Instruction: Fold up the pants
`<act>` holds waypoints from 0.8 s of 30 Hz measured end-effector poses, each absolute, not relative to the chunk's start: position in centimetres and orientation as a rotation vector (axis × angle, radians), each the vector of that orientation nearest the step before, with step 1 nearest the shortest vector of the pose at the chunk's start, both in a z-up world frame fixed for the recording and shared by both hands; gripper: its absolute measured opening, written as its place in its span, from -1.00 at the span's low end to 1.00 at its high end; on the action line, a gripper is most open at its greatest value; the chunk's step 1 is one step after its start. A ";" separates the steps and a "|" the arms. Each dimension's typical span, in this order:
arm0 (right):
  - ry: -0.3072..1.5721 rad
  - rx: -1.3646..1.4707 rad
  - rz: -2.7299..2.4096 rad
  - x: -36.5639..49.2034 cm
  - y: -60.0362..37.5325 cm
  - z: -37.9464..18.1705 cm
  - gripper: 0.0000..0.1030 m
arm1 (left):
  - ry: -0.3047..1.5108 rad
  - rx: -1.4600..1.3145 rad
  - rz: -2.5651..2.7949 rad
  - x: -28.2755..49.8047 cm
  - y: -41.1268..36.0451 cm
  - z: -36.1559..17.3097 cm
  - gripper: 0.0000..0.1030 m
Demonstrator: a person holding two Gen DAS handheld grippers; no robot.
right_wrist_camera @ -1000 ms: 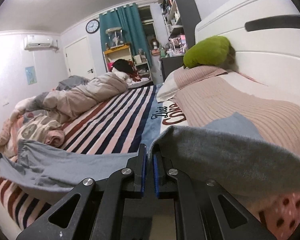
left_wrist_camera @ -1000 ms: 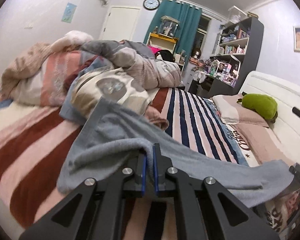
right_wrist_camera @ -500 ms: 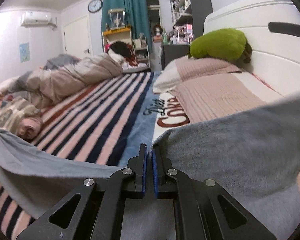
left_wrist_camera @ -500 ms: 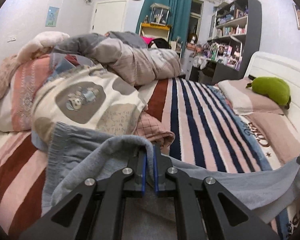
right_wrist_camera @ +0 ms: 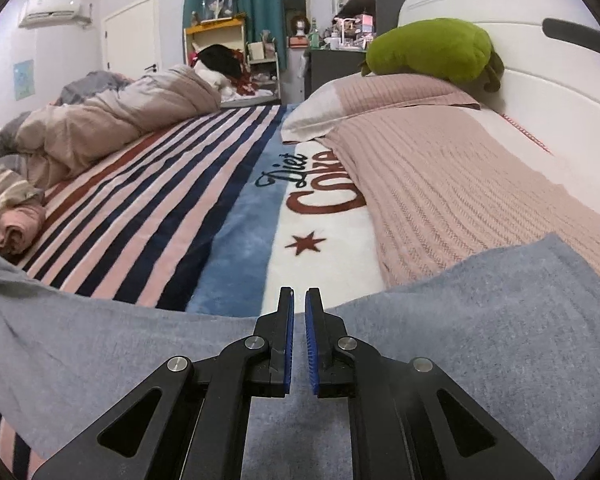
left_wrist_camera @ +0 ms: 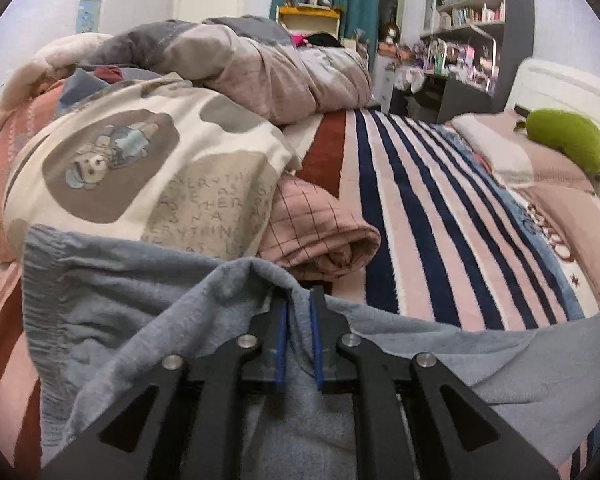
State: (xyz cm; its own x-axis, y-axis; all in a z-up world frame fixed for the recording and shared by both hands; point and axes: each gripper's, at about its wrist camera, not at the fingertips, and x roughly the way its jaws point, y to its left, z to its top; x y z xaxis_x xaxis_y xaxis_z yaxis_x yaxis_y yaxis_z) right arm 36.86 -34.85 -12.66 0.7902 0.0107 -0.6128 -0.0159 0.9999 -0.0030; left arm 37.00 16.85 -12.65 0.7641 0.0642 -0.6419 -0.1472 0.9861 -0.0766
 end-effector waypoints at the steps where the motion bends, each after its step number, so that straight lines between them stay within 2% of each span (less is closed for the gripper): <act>1: 0.656 -0.010 0.019 36.7 -34.7 -12.6 -0.95 | 0.692 -0.124 0.108 36.9 16.8 -12.5 -0.61; 2: 0.653 -0.007 0.029 36.5 -34.5 -12.4 -0.94 | 0.682 -0.129 0.093 36.6 16.8 -12.1 -0.28; 3: 0.651 0.000 0.047 36.3 -34.2 -12.2 -0.94 | 0.671 -0.134 0.080 36.3 16.8 -11.6 -0.07; 4: 0.650 0.006 0.071 36.0 -33.8 -12.0 -0.94 | 0.652 -0.128 0.064 35.6 16.6 -10.8 0.33; 5: 0.649 0.007 0.091 35.7 -33.4 -11.8 -0.94 | 0.633 -0.111 0.064 35.0 16.4 -10.1 0.45; 9: 0.663 0.018 0.162 34.3 -32.1 -11.6 -0.82 | 0.600 -0.039 0.066 32.4 16.8 -7.7 0.46; 12: 0.679 0.039 0.209 33.1 -31.3 -11.8 -0.81 | 0.621 0.002 0.094 30.5 17.9 -7.2 0.55; 24: 0.732 0.071 0.250 31.5 -29.9 -13.1 -0.79 | 0.705 0.265 0.148 26.7 18.5 -11.6 0.55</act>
State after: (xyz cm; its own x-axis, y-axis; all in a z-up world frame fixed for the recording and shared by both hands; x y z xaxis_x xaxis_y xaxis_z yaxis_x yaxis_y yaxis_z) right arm 31.54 -29.95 -13.11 0.7157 0.2503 -0.6520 -0.2007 0.9679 0.1513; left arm 26.73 18.53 -11.56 0.7532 0.2226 -0.6190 -0.0446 0.9561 0.2896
